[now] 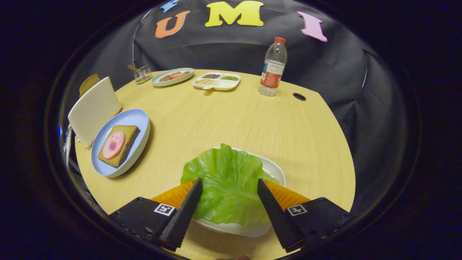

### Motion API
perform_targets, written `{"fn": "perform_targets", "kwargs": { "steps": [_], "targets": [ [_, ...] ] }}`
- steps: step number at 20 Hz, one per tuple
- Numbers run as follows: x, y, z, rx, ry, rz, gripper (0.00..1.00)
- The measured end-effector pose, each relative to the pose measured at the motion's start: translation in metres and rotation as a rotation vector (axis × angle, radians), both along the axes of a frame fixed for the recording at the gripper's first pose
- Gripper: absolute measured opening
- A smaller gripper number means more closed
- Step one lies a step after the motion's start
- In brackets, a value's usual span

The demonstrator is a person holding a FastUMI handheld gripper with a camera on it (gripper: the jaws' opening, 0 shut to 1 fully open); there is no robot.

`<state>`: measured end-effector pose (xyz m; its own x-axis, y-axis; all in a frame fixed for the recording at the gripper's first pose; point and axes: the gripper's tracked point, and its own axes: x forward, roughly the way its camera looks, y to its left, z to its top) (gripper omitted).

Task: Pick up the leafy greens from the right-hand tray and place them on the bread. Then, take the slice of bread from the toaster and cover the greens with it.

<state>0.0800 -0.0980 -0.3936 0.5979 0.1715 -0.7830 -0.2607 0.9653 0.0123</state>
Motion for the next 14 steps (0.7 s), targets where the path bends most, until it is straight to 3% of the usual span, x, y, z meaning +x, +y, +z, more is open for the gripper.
{"fn": "perform_targets", "kwargs": {
  "steps": [4,5,7,8,10,14],
  "targets": [
    [0.002,-0.005,0.002,0.01,-0.004,0.008,0.73],
    [0.005,-0.005,0.001,0.006,-0.021,0.011,0.73],
    [0.004,-0.006,0.0,0.022,-0.025,0.003,0.31],
    [0.005,-0.005,0.002,0.022,-0.033,0.019,0.31],
    [0.007,-0.006,0.002,0.019,-0.045,0.004,0.01],
    [0.007,0.0,0.017,0.094,-0.042,-0.01,0.01]
  ]
}}
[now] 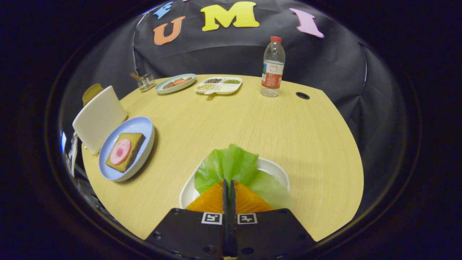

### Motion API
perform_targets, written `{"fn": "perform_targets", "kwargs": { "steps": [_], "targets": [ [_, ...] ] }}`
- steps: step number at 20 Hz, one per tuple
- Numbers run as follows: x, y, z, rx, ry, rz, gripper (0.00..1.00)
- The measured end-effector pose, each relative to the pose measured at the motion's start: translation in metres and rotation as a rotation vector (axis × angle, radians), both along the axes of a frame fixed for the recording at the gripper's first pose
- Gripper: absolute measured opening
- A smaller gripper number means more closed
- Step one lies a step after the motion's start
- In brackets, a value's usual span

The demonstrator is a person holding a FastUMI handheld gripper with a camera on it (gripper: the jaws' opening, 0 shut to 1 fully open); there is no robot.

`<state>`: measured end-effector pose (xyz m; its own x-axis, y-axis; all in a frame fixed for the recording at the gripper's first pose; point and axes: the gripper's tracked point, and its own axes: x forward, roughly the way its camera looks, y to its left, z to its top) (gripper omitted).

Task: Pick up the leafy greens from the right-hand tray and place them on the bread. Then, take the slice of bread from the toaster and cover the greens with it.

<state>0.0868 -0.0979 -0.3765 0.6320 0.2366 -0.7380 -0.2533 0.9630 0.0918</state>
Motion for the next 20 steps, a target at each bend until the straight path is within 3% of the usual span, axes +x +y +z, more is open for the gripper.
{"fn": "perform_targets", "kwargs": {
  "steps": [4,9,14,16,19,20],
  "targets": [
    [0.001,-0.001,0.029,0.055,-0.046,-0.028,0.01],
    [-0.001,0.017,0.066,0.083,-0.114,-0.004,0.01],
    [0.002,0.008,0.047,-0.068,-0.117,0.024,0.04],
    [0.001,0.008,0.035,-0.102,-0.104,0.058,0.54],
    [0.005,-0.003,0.015,-0.144,-0.08,0.039,0.95],
    [0.006,-0.006,0.01,-0.153,-0.074,0.031,0.95]
  ]
}}
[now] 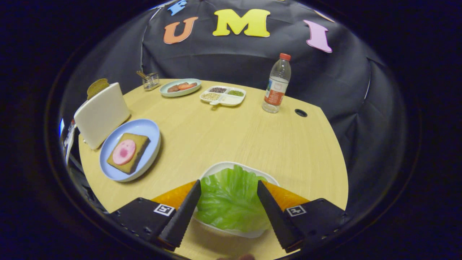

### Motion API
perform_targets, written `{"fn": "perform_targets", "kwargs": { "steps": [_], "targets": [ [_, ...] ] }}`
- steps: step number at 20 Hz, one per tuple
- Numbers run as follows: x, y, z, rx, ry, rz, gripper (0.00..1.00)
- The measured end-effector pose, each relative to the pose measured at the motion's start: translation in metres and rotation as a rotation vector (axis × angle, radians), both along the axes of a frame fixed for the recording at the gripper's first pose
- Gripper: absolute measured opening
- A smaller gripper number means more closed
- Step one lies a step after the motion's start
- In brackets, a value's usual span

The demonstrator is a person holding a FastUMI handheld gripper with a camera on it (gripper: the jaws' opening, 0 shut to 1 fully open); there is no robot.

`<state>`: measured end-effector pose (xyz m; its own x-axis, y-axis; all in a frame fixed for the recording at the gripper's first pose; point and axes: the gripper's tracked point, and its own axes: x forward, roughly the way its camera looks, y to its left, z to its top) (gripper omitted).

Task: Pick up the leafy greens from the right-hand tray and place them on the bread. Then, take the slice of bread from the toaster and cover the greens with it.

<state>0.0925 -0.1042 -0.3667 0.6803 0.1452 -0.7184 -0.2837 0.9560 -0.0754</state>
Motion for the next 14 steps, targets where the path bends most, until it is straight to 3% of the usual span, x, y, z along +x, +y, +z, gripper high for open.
{"fn": "perform_targets", "kwargs": {
  "steps": [3,5,6,9,11,14],
  "targets": [
    [-0.005,-0.002,-0.024,-0.002,0.069,0.01,0.96],
    [-0.004,0.001,-0.027,0.071,0.083,0.011,0.96],
    [0.0,-0.002,-0.025,0.078,0.061,0.012,0.91],
    [0.004,-0.007,-0.028,0.074,0.042,0.018,0.19],
    [0.004,-0.006,-0.026,0.083,0.056,0.003,0.01],
    [0.003,-0.002,-0.015,0.159,0.055,-0.027,0.01]
  ]
}}
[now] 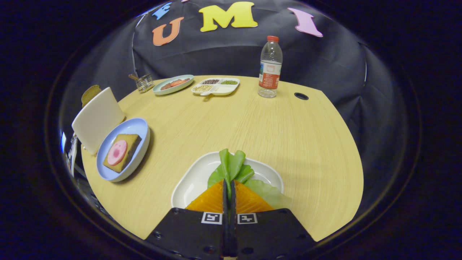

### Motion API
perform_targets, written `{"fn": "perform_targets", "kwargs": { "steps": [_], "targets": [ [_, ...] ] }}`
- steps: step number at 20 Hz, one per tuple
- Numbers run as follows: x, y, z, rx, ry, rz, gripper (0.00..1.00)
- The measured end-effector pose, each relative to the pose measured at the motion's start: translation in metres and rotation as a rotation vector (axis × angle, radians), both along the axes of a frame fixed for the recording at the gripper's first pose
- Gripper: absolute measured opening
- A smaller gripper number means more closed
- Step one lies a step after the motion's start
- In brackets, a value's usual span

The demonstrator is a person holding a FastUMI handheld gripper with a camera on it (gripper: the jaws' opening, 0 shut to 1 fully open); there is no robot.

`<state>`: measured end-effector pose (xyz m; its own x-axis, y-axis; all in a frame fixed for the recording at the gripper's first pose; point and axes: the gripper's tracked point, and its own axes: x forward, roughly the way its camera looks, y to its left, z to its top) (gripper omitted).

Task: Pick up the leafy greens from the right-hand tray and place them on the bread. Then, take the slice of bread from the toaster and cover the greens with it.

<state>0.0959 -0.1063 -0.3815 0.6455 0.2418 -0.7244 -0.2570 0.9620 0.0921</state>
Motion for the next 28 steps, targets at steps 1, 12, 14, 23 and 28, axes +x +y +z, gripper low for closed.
{"fn": "perform_targets", "kwargs": {
  "steps": [1,12,14,23,28],
  "targets": [
    [-0.002,0.0,0.005,0.015,-0.014,-0.006,0.01],
    [-0.011,0.066,0.09,0.165,-0.13,0.017,0.01],
    [-0.011,0.093,0.103,0.19,-0.143,0.042,0.01],
    [0.003,0.202,0.113,0.127,-0.2,0.138,0.01],
    [-0.002,0.246,0.083,0.021,-0.205,0.173,0.0]
  ]
}}
